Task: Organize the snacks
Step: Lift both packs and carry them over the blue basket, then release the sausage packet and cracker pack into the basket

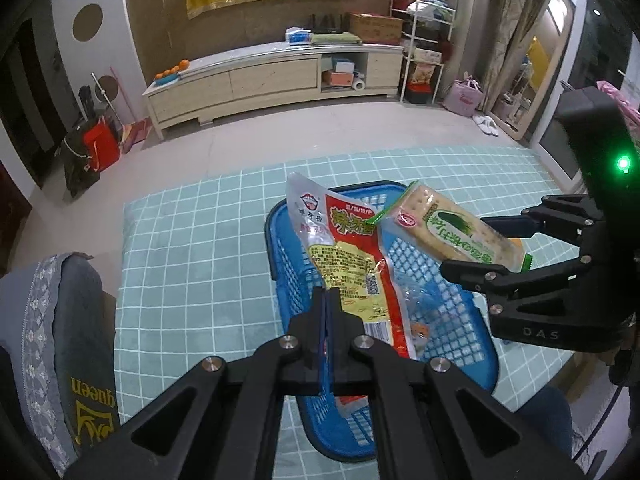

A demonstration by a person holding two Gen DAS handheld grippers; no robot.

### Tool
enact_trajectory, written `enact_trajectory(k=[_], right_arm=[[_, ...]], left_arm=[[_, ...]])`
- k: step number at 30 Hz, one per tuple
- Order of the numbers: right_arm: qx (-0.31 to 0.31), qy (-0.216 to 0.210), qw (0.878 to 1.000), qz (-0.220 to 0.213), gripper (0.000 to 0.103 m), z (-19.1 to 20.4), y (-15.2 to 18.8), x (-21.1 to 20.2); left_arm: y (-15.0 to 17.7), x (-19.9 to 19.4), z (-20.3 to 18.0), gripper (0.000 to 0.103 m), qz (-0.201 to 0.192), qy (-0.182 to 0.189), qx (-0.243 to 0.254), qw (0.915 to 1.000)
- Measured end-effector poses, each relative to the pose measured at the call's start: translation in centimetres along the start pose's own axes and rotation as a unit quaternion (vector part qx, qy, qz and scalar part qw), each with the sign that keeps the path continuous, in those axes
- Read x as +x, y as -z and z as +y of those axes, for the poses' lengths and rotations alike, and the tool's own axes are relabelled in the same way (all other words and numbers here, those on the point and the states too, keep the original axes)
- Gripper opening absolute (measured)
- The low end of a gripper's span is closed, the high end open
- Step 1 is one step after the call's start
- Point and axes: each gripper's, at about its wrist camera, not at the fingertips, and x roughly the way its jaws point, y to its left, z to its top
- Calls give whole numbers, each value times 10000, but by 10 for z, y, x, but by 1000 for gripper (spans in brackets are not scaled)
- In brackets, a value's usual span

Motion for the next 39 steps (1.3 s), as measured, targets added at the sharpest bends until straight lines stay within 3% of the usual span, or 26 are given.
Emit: enact_trajectory(k=[14,16,17,18,21,39], right_arm=[[122,310,9988,364,61,-1,-31,46],[74,569,9977,356,71,-2,-33,49],[-6,714,9970,308,83,-1,-33,49],[-81,801,9964,255,89,1,-32,48],[-227,951,9949,228,92,4,-29,47],[420,148,9985,322,93,-8,0,26]], left_arm=[[-11,36,15,0,135,68,-252,9996],[-11,36,14,0,130,76,-246,9996],[-10,37,13,0,135,76,-236,9996],[-9,37,12,0,138,69,-220,9996],[-7,40,13,0,180,79,-221,9996],[0,27,-2,0,162,-21,-112,9998]])
